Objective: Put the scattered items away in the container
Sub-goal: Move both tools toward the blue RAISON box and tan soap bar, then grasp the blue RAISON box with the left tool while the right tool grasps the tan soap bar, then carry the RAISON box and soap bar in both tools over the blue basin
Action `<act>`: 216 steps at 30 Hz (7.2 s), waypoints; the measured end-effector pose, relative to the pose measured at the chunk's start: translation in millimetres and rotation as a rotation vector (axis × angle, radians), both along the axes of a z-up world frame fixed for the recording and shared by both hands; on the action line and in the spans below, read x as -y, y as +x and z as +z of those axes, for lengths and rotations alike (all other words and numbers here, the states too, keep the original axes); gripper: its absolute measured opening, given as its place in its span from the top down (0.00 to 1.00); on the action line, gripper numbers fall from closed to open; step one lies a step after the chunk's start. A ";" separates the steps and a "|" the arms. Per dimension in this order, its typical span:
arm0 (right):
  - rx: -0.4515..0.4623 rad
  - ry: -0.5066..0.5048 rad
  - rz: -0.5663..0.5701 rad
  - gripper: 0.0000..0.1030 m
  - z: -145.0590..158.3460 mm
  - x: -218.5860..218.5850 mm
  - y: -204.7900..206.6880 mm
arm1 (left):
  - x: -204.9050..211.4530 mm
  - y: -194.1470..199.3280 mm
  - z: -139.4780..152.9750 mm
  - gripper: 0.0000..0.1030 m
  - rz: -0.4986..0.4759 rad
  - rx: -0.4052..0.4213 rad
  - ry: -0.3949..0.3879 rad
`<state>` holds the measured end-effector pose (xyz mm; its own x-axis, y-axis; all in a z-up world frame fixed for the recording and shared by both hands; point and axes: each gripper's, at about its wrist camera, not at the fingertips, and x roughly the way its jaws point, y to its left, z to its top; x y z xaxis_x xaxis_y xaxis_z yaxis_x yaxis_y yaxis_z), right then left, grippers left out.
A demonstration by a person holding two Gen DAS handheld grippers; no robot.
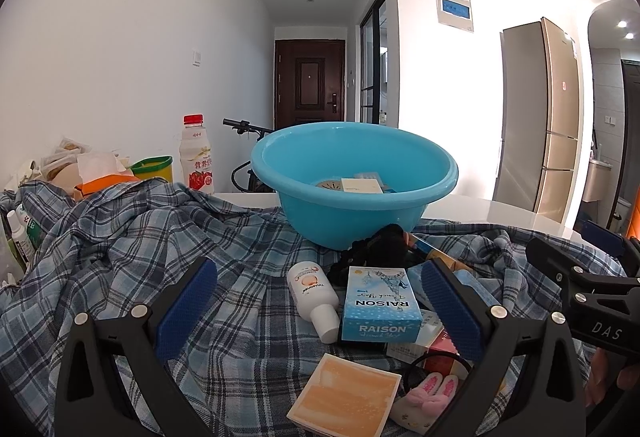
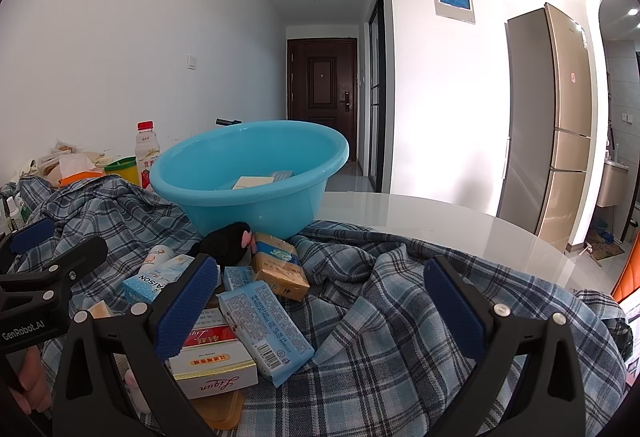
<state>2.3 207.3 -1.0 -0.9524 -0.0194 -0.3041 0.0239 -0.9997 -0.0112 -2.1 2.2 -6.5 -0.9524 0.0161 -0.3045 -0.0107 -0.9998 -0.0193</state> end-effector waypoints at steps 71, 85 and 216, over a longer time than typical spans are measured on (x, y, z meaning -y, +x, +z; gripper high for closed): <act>0.477 0.032 0.205 0.00 107.1 -19.0 -105.0 | -37.8 -119.4 40.3 0.00 -0.340 0.726 -0.148; 0.481 0.024 0.190 0.00 92.1 -31.3 -101.1 | -50.0 -125.7 -10.9 0.00 -0.328 0.817 -0.191; 0.634 0.013 0.314 0.48 -0.1 -2.6 -25.0 | 28.3 -14.7 7.6 0.42 -0.244 0.693 -0.079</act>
<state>-22.6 209.9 -1.1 -0.5417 -0.2574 -0.8002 0.3172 -0.9442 0.0889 -16.8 -26.2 1.0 -0.5135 0.1562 -0.8438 -0.2445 -0.9692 -0.0306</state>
